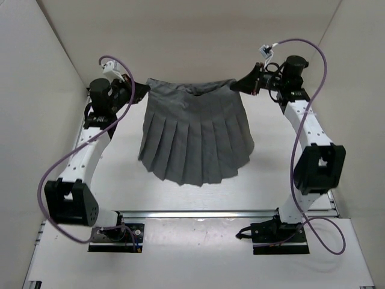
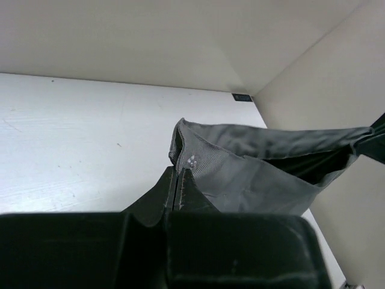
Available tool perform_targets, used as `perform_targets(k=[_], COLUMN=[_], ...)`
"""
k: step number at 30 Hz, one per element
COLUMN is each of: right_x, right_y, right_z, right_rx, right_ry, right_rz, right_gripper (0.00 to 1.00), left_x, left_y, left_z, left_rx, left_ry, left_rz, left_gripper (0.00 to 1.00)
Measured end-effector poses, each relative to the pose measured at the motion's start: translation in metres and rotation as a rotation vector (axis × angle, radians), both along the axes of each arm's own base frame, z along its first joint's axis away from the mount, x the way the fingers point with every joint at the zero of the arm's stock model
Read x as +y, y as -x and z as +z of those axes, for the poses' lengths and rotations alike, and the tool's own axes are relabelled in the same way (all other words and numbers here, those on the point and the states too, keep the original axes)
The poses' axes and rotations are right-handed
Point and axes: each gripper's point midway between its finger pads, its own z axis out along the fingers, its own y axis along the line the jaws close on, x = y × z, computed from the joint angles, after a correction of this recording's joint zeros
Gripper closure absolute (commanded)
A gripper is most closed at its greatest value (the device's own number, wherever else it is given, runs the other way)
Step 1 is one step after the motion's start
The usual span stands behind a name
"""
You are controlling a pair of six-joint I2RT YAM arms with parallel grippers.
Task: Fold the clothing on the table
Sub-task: Fold the skirt
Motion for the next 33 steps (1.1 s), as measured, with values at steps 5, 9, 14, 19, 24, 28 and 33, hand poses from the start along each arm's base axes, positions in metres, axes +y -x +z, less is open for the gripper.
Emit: perform_targets(k=[5,9,14,19,24,28,33], right_x=[-0.003,-0.013,-0.016,-0.013,0.007,0.023,0.023], right_y=[-0.039,-0.033,-0.015,0.015,0.093,0.148,0.196], right_z=[0.031,0.064,0.013,-0.129,-0.222,-0.237,-0.253], right_rx=[-0.064,-0.168,-0.084,0.255,0.477,0.442,0.395], right_ry=[0.000,-0.001,0.000,0.031,0.152,0.213,0.289], right_rz=[0.005,0.005,0.003,-0.067,-0.118,-0.110,-0.165], right_gripper=[1.00,1.00,1.00,1.00,1.00,1.00,1.00], left_x=[0.008,0.012,0.007,-0.003,-0.014,-0.020,0.003], left_y=[-0.031,-0.021,0.006,0.041,0.120,0.163,0.187], left_z=[0.006,0.034,0.025,-0.091,-0.206,-0.213,-0.205], left_rx=[0.003,-0.077,-0.118,0.098,0.359,0.337,0.273], left_ry=[-0.010,-0.023,-0.022,-0.042,-0.115,-0.144,-0.111], left_rz=[0.013,0.020,0.010,0.008,-0.004,-0.019,0.059], left_gripper=[1.00,1.00,1.00,1.00,1.00,1.00,1.00])
